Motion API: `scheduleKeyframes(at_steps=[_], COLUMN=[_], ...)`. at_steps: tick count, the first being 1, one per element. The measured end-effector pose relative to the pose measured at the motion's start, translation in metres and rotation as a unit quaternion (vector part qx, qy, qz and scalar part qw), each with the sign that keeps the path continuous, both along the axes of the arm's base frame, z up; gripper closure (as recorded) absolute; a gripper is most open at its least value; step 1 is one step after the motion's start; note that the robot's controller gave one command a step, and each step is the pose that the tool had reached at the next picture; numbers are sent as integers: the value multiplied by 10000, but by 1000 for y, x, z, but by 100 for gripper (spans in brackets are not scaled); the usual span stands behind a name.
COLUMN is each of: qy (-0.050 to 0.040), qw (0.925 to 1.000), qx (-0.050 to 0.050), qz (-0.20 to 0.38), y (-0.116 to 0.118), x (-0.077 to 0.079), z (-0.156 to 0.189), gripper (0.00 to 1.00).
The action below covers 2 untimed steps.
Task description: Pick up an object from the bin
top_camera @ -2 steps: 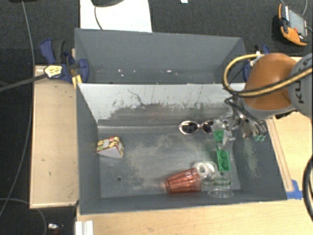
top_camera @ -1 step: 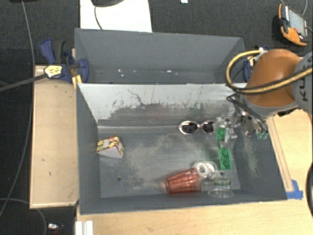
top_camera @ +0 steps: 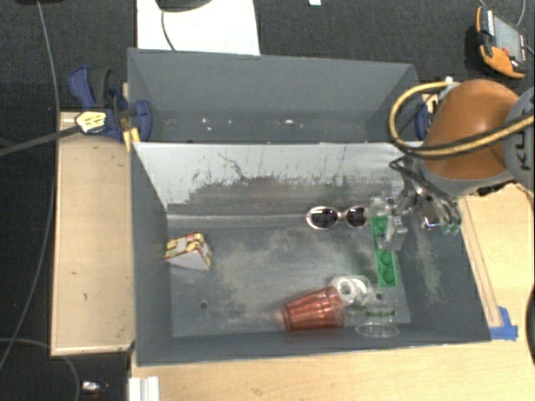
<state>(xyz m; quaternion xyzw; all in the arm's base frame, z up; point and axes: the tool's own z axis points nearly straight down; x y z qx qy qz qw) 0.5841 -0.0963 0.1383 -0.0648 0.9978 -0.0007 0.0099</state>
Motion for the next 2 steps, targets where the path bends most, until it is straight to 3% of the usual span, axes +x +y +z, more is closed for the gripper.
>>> scheduleKeyframes(at_steps=[2], qy=[1], qw=[10000], qx=[3], qz=[-17], y=[0], x=[0], z=[48], gripper=[100])
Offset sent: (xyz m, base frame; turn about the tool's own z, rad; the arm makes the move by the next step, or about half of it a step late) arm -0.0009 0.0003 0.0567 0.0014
